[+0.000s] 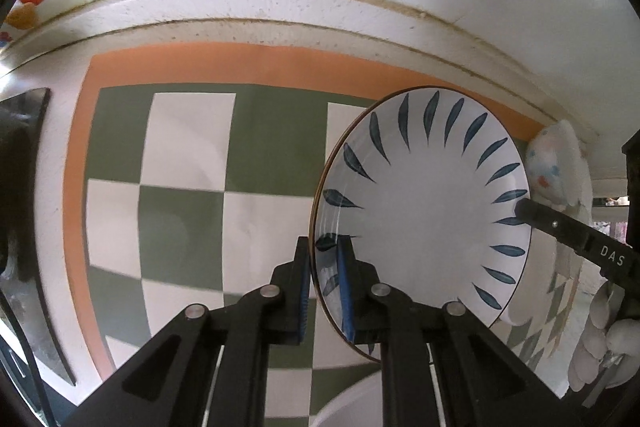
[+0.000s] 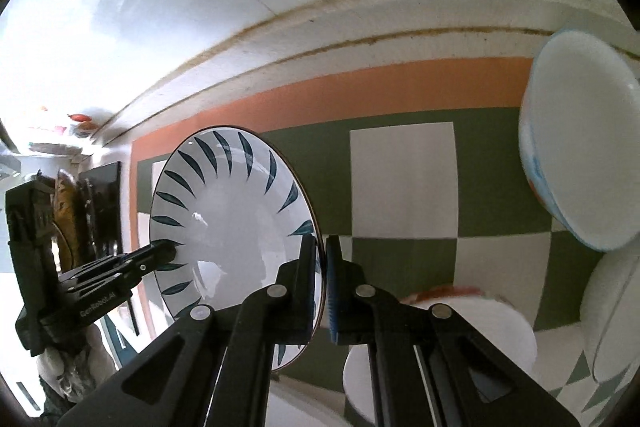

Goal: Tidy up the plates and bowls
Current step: 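Carry the blue-striped plate with both tools and lower it onto the plate stack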

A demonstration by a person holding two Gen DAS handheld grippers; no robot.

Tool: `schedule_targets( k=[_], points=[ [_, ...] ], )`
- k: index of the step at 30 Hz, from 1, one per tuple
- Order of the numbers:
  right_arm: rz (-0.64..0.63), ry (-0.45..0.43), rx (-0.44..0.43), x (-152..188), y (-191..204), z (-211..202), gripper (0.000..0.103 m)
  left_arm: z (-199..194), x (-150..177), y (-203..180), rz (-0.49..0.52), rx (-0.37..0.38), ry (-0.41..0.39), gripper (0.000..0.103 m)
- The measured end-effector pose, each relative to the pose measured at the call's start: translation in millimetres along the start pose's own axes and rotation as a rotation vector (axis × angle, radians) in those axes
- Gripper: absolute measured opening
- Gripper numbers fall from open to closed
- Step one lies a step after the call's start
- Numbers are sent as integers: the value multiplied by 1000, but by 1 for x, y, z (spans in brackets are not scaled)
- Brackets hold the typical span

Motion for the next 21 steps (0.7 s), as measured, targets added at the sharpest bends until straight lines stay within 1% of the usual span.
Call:
schedule_targets(
  k=[4, 10, 13, 16, 21],
  points=[
    [-35, -17, 1, 17, 11, -25, 6, -24, 18, 1, 6, 7, -23, 11],
    [-63, -37, -20, 56, 26, -57, 6, -54, 42, 2, 22, 15, -52, 11],
    [-69, -46, -31, 77, 35, -67, 6, -58, 54, -4, 38, 13, -64, 11],
    [-70, -54, -39, 100, 41, -77, 6, -64, 74, -5, 59, 9, -66, 11],
    [-49, -53, -46, 138, 38, -84, 6, -63, 106, -9, 90, 5, -45, 11]
  ],
)
Point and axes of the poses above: each gripper's, at about its wrist camera, not at the fingertips, and z roughly the way its jaws point, y to its left, x to its underside, the point moved 7 cm from there along z, roughly the way its jaws point, and after that the axes turned 8 degrees about -z, right-handed, at the moved point
